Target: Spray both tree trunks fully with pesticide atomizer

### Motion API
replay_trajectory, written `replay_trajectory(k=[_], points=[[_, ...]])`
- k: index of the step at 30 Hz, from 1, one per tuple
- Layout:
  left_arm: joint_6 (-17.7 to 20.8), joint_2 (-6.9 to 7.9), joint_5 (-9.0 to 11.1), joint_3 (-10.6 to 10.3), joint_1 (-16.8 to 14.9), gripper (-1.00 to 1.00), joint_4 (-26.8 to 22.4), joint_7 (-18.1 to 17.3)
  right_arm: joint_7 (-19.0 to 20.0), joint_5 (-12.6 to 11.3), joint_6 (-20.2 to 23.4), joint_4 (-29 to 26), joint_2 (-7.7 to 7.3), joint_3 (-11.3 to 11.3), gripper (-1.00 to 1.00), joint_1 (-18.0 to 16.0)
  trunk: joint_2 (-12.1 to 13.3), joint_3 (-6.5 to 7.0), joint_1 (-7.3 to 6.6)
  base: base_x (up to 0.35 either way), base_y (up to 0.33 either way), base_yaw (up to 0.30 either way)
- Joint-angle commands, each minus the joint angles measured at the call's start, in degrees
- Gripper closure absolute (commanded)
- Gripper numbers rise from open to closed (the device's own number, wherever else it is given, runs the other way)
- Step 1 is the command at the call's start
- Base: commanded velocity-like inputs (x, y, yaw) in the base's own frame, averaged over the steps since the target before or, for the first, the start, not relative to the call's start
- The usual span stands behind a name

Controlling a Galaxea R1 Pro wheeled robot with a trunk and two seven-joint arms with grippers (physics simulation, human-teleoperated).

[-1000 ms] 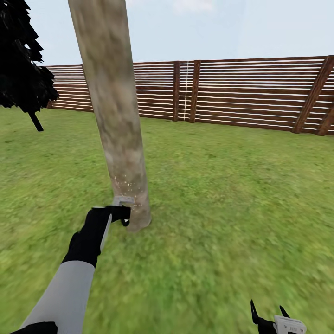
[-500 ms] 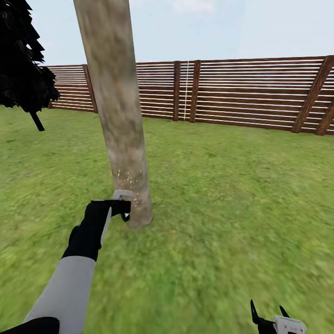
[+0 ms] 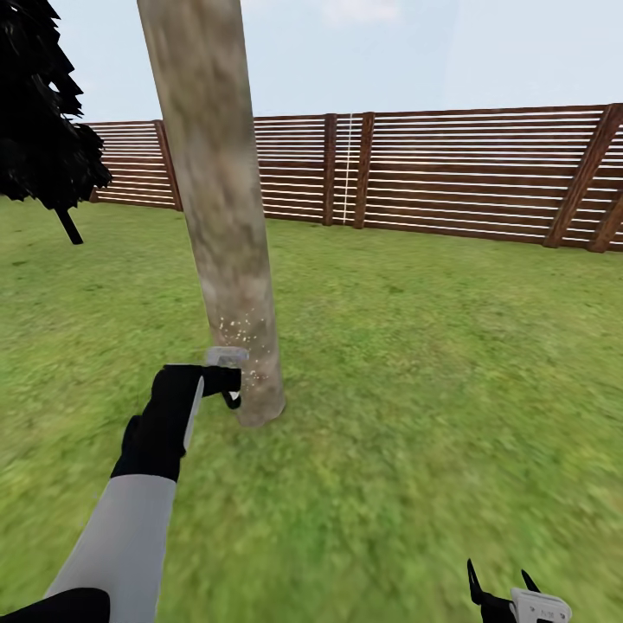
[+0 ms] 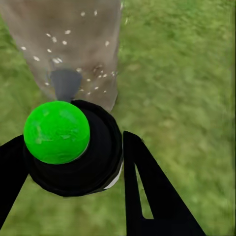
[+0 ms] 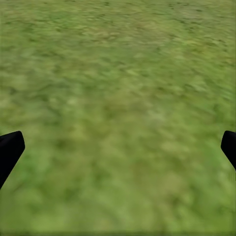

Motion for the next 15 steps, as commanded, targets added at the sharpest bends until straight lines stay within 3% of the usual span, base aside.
replay_trajectory(k=[1, 5, 6, 7, 9, 11, 15], points=[[0.02, -0.36, -0.33, -0.03, -0.32, 1.0, -0.49, -0.04, 0.0, 0.0, 0.0, 0.0, 0.0, 0.0, -1.0, 0.0, 0.0, 0.0, 0.0, 0.0, 0.0, 0.0], [1.04, 0.98, -0.43, 0.52, -0.51, 1.0, -1.54, -0.18, 0.0, 0.0, 0.0, 0.0, 0.0, 0.0, -1.0, 0.0, 0.0, 0.0, 0.0, 0.0, 0.0, 0.0], [2.06, 3.28, -0.36, 0.69, -0.54, 1.0, -1.85, -0.24, 0.0, 0.0, 0.0, 0.0, 0.0, 0.0, -1.0, 0.0, 0.0, 0.0, 0.0, 0.0, 0.0, 0.0], [2.27, 4.64, -0.34, 0.81, -0.6, 1.0, -1.92, -0.29, 0.0, 0.0, 0.0, 0.0, 0.0, 0.0, -1.0, 0.0, 0.0, 0.0, 0.0, 0.0, 0.0, 0.0], [2.42, 5.77, 0.36, 0.84, -0.99, 1.0, -1.95, -0.32, 0.0, 0.0, 0.0, 0.0, 0.0, 0.0, -1.0, 0.0, 0.0, 0.0, 0.0, 0.0, 0.0, 0.0], [4.06, 5.41, 2.61, 0.28, -1.43, 1.0, -2.02, -0.33, 0.0, 0.0, 0.0, 0.0, 0.0, 0.0, -1.0, 0.0, 0.0, 0.0, 0.0, 0.0, 0.0, 0.0], [5.49, 3.96, 3.46, -0.88, -3.29, 1.0, -2.07, -0.33, 0.0, 0.0, 0.0, 0.0, 0.0, 0.0, -1.0, 0.0, 0.0, 0.0, 0.0, 0.0, 0.0, 0.0]])
